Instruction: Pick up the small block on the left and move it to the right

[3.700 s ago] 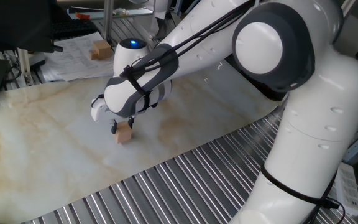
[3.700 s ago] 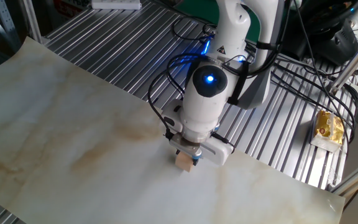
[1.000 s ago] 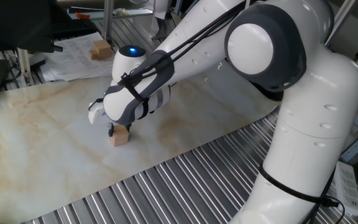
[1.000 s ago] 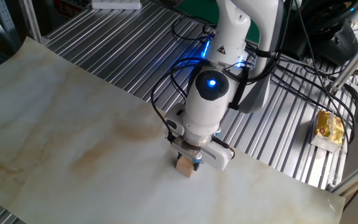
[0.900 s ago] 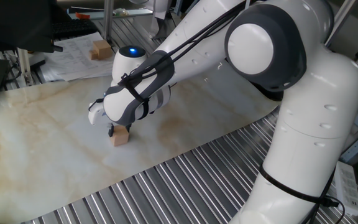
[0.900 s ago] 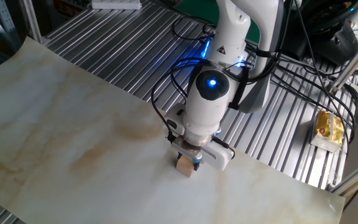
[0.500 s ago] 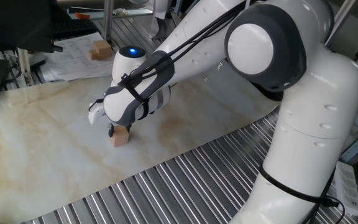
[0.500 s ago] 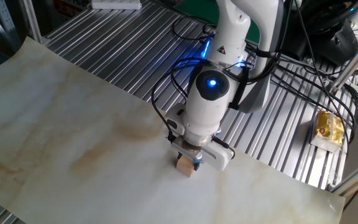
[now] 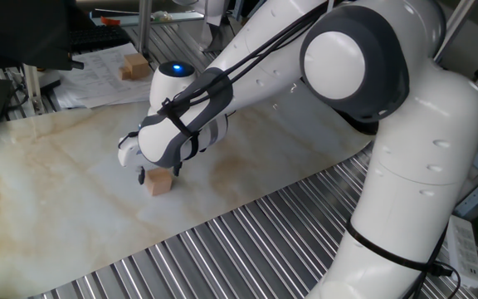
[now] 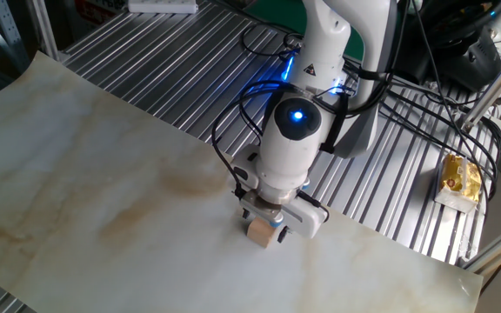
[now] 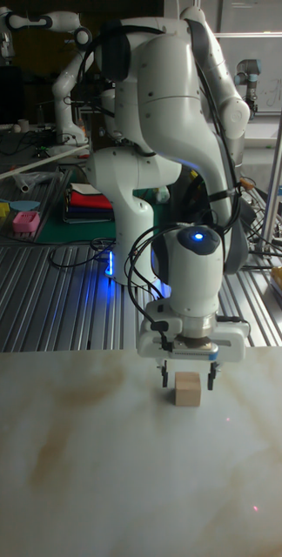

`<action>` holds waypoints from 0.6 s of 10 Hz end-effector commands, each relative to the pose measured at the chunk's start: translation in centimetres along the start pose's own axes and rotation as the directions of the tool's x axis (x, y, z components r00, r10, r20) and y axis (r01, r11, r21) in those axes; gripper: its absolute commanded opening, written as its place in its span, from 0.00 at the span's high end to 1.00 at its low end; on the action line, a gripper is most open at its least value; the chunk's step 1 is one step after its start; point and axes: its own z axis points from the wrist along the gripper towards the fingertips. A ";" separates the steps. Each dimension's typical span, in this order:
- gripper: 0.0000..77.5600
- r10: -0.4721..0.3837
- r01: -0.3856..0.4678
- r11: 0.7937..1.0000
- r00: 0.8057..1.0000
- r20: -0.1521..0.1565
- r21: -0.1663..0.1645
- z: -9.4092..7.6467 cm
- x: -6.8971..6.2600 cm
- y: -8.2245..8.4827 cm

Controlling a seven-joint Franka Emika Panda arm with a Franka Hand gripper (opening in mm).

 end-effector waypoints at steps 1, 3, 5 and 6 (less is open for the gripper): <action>0.00 0.001 -0.001 1.000 1.000 0.003 0.000 -0.1 -0.1 0.0; 0.00 0.021 -0.021 0.999 1.000 -0.006 -0.024 -1.3 0.6 -0.3; 0.00 0.032 -0.032 0.999 0.999 -0.001 -0.013 -2.1 0.9 -0.6; 0.00 0.021 -0.021 1.000 1.000 -0.008 -0.016 -2.9 0.8 -1.0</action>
